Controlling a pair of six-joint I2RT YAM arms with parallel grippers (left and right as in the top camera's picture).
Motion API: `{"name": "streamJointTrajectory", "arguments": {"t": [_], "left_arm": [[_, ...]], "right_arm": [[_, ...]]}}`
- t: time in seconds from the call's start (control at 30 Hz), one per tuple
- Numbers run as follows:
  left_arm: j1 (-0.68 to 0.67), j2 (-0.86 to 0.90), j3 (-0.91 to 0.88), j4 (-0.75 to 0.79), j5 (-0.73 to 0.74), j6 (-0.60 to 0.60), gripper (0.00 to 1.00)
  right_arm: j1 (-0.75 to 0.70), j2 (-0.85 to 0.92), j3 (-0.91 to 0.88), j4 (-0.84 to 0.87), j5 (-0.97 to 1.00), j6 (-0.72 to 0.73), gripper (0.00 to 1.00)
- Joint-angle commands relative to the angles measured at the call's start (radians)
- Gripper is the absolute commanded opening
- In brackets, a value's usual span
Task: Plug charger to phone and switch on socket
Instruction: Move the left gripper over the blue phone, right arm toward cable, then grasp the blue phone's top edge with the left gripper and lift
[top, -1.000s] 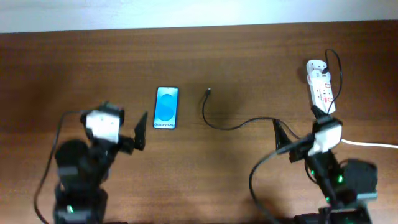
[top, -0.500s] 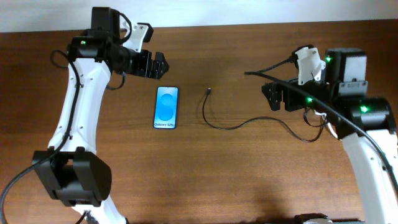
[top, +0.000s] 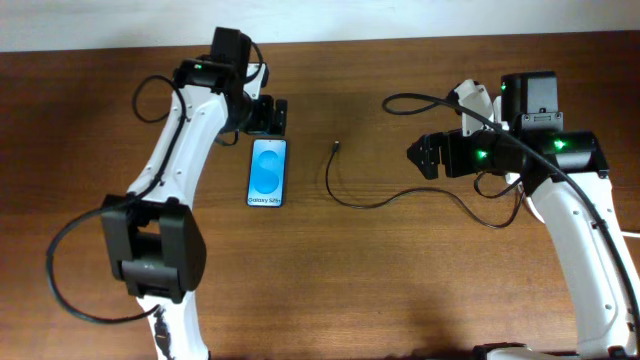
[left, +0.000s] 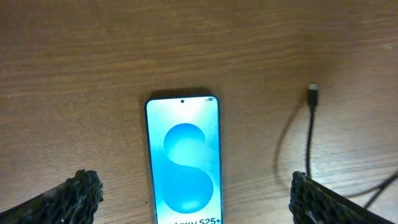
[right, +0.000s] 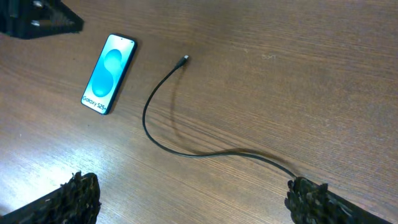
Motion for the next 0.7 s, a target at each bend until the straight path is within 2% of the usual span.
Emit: {"name": "streamJointTrajectory", "arguments": {"t": [0.0,0.37,0.5,0.67], "left_arm": [[-0.008,0.076,0.012,-0.005,-0.032,-0.051,0.99],[-0.054,0.214,0.004,-0.062,-0.033,-0.051,0.99],[-0.059,0.236,0.003,-0.066,-0.038,-0.099,0.99],[-0.058,0.237,0.002,-0.129,-0.137,-0.098,0.99]], "right_arm": [[0.005,0.003,0.022,0.0,-0.016,-0.001,0.98],[0.005,0.005,0.021,-0.007,-0.012,-0.001,0.98],[0.005,0.005,0.021,-0.019,-0.012,-0.001,0.98],[0.005,0.005,0.021,-0.018,-0.012,-0.001,0.98]]}}
